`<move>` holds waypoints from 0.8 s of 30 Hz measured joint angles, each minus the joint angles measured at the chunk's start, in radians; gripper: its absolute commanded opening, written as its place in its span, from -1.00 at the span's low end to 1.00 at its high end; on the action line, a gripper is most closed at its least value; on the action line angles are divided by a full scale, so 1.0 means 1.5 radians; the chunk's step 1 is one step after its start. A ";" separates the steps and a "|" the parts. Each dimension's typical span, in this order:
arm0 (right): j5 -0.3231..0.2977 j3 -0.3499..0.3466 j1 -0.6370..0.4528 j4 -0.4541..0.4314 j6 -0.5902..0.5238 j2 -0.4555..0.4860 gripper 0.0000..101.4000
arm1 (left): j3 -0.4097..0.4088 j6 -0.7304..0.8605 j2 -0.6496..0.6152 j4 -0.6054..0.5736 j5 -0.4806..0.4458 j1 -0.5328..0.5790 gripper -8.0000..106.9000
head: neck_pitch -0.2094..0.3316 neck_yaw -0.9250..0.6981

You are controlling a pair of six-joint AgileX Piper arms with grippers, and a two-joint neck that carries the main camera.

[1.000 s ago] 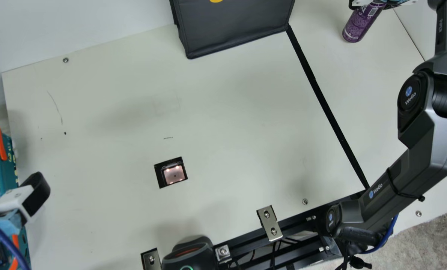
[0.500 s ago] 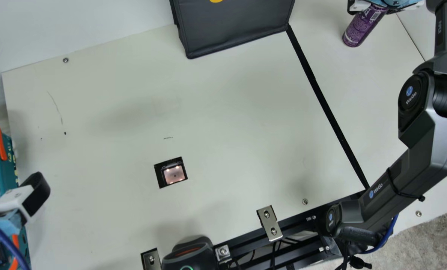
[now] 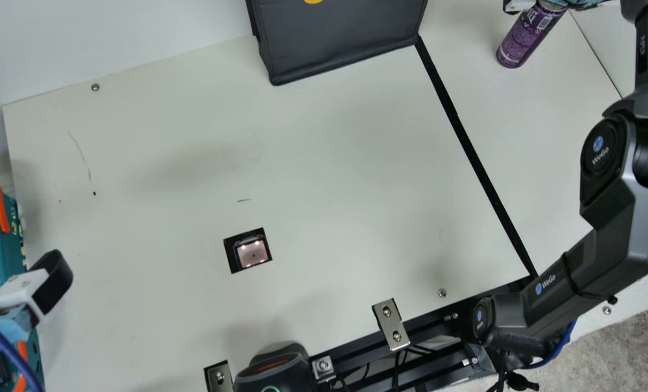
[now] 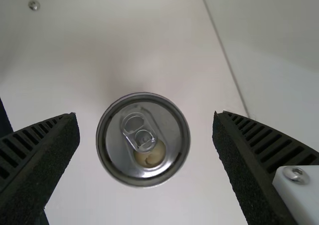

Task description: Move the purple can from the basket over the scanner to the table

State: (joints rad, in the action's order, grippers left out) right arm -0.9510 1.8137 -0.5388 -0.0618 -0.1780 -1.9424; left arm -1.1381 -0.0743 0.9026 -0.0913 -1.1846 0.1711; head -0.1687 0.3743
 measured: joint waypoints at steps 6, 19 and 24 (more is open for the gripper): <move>0.035 -0.047 0.014 -0.020 0.001 0.065 0.87 | 0.000 0.000 0.000 0.000 0.000 0.000 0.71 | 0.000 0.000; 0.071 -0.207 0.053 0.005 0.016 0.267 0.87 | 0.000 0.000 0.000 0.000 0.000 0.000 0.71 | 0.000 0.000; 0.059 -0.280 0.073 0.041 0.006 0.359 0.87 | 0.000 0.000 0.000 0.000 0.000 0.000 0.71 | 0.000 0.000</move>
State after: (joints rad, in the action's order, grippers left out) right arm -0.8624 1.3932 -0.4300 0.0000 -0.1694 -1.4032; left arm -1.1381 -0.0743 0.9026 -0.0913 -1.1846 0.1711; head -0.1687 0.3743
